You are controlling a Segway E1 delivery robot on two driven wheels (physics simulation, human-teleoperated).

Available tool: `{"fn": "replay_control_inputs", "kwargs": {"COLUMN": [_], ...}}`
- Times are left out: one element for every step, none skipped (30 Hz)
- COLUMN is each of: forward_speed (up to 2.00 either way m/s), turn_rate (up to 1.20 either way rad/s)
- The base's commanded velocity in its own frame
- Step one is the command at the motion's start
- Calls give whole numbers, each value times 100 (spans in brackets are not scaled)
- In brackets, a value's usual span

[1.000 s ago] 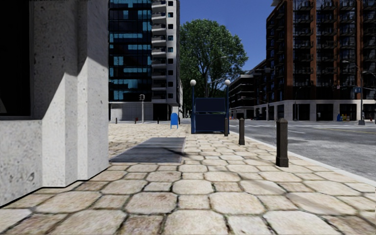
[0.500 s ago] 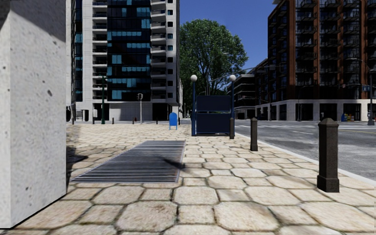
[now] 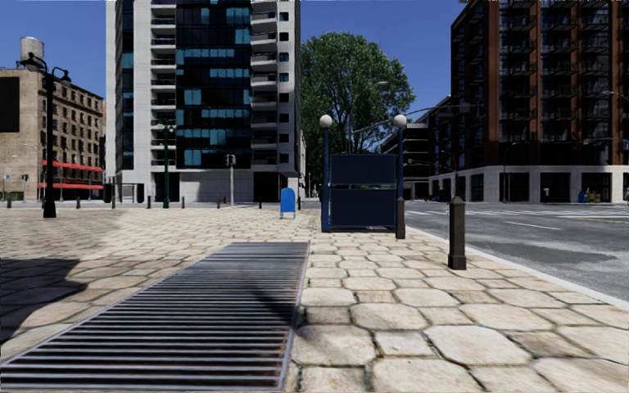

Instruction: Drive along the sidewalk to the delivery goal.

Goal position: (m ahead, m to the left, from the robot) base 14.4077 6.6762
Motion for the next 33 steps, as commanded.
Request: {"fn": "replay_control_inputs", "kwargs": {"forward_speed": [200,200,200,200,200,200,200,200,200,200,200,200,200,200,200,200,200,200,200,200,200,200,200,200,200,200,200,200,200,200,200,200,200], "turn_rate": [13,13,13,13,13,16,22,26,26,27,27,27,27,27,27,27,27,27,27,27,28,28,28,28,28,28,28,28,28,28,28,28,28]}}
